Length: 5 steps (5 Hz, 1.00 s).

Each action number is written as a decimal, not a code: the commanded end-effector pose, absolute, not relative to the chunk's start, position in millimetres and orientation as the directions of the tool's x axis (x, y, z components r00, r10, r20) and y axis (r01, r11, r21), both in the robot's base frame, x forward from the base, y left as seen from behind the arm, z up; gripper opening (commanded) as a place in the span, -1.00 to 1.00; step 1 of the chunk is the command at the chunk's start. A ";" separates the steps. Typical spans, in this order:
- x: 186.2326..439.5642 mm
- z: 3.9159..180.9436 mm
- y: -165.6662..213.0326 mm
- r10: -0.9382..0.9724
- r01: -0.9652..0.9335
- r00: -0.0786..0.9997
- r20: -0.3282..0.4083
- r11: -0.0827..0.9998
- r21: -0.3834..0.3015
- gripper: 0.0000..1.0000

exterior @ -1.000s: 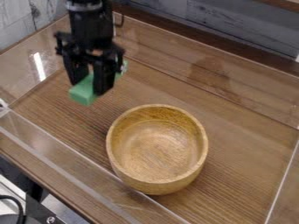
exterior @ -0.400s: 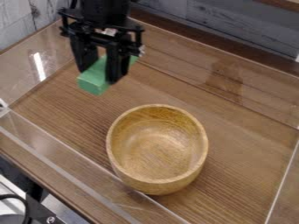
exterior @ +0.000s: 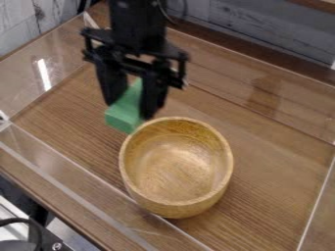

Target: Put the green block in the brown bowl

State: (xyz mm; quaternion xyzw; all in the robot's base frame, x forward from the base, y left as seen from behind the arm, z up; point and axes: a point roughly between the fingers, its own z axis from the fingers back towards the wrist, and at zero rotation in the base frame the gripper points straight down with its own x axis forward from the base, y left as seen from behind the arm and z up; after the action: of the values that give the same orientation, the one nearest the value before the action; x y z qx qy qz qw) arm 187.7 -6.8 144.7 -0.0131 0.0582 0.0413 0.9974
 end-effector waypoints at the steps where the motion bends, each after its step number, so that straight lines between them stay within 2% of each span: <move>1: 187.3 148.0 -27.2 0.086 -0.088 0.994 -0.072 0.996 -0.023 -1.00; 3: 183.5 134.3 -54.1 0.093 -0.094 0.994 -0.053 0.995 -0.020 -1.00; 5: 185.7 115.5 -52.9 0.079 -0.080 0.996 -0.048 0.997 -0.015 -1.00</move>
State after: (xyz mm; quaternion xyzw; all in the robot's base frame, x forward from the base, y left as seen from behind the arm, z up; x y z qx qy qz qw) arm 181.6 -52.2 109.6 -0.0051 0.0383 0.0404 0.9984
